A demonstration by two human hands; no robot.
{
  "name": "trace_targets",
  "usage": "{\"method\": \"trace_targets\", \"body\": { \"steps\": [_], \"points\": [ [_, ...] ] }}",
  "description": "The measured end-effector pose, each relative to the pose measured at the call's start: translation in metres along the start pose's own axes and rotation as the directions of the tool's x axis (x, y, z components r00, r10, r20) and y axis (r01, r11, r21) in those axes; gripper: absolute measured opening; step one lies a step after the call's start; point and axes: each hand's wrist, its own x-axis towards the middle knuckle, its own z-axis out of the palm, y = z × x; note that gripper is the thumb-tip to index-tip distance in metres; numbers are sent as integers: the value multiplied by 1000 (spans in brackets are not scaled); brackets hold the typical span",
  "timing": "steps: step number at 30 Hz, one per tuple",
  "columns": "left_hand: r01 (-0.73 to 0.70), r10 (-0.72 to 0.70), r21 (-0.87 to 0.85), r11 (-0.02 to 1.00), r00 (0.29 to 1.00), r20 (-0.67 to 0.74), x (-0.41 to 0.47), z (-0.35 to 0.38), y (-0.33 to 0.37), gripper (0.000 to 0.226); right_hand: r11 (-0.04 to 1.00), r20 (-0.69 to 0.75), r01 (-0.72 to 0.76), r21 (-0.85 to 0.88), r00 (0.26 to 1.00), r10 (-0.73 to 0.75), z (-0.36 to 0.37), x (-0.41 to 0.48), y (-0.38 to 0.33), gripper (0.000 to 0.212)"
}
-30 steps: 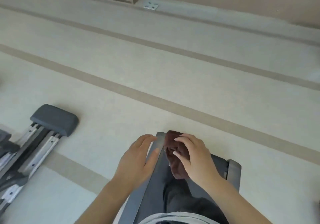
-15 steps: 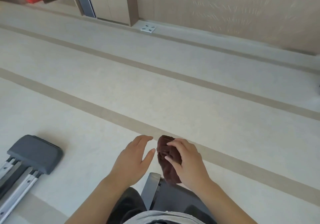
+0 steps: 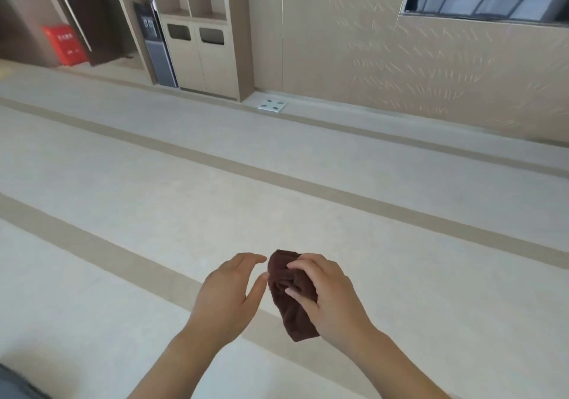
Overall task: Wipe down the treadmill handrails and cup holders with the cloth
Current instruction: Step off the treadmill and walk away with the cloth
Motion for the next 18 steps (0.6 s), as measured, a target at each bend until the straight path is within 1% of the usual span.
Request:
{"method": "trace_targets", "body": {
  "steps": [2, 5, 9, 13, 18],
  "points": [
    [-32, 32, 55, 998, 999, -11, 64, -2, -36, 35, 1000, -9, 31, -5, 999, -31, 17, 69, 8, 30],
    [-8, 9, 41, 999, 999, -32, 139, -14, -63, 34, 1000, -2, 10, 6, 1000, -10, 12, 148, 12, 29],
    [5, -6, 18, 1000, 999, 38, 227, -29, -83, 34, 997, -30, -65, 36, 997, 66, 1, 231, 28, 28],
    [-5, 1, 44, 999, 996, 88, 335, -26, -118, 35, 993, -48, -112, 49, 992, 114, 13, 331, 65, 28],
    [84, -87, 50, 995, 994, 62, 470, -20, -165, 38, 999, 42, -51, 3, 998, 51, 28, 481, 107, 29]
  ]
}}
